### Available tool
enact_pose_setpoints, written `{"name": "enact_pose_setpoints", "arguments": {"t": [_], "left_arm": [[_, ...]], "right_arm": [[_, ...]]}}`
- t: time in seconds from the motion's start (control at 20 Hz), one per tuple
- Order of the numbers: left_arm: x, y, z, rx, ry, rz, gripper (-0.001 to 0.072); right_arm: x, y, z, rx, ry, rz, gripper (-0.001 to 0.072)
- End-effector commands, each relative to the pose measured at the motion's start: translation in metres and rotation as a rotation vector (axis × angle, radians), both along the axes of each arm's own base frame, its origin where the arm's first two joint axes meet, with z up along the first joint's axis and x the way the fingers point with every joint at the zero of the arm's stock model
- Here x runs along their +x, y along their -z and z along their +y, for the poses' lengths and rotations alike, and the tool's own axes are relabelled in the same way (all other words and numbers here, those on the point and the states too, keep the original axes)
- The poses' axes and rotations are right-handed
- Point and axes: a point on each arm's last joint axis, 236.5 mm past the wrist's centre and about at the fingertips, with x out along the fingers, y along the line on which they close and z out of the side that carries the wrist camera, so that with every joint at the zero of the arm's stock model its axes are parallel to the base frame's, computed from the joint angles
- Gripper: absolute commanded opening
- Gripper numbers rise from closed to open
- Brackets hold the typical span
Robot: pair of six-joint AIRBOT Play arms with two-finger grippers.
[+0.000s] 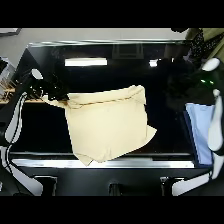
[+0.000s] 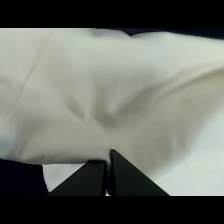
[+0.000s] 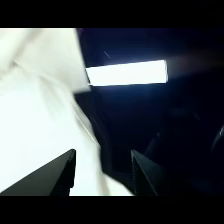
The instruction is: Fold the clothes and pants, and hang the long-sleeved shirts on hangers.
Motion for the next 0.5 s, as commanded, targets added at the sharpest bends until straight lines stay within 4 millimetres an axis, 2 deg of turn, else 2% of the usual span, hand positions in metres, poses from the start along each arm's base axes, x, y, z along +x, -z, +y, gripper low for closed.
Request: {"name": "enact_pose_setpoints", "arguments": {"t": [0.0, 0.1, 0.15, 0.3, 0.45], "left_arm": [[-0.011, -0.002, -0.002, -0.004, 0.019, 0.044, 0.0015], [-0.015, -0.002, -0.002, -0.005, 0.026, 0.061, 0.0015], [-0.017, -0.002, -0.002, -0.005, 0.028, 0.067, 0.0015], [-0.021, -0.002, -0.002, -0.007, 0.034, 0.084, 0.0015], [-0.023, -0.002, -0.002, -0.007, 0.036, 0.092, 0.0015]], "right_arm": [[-0.083, 0.028, -0.020, 0.019, 0.050, 0.104, 0.0422], [-0.123, 0.057, -0.003, 0.050, 0.064, 0.134, 0.0451], [-0.134, 0.067, 0.010, 0.089, 0.079, 0.133, 0.0482], [-0.147, 0.089, 0.042, 0.206, 0.145, 0.098, 0.0481], [-0.155, 0.105, 0.050, 0.232, 0.172, 0.091, 0.0478]]}}
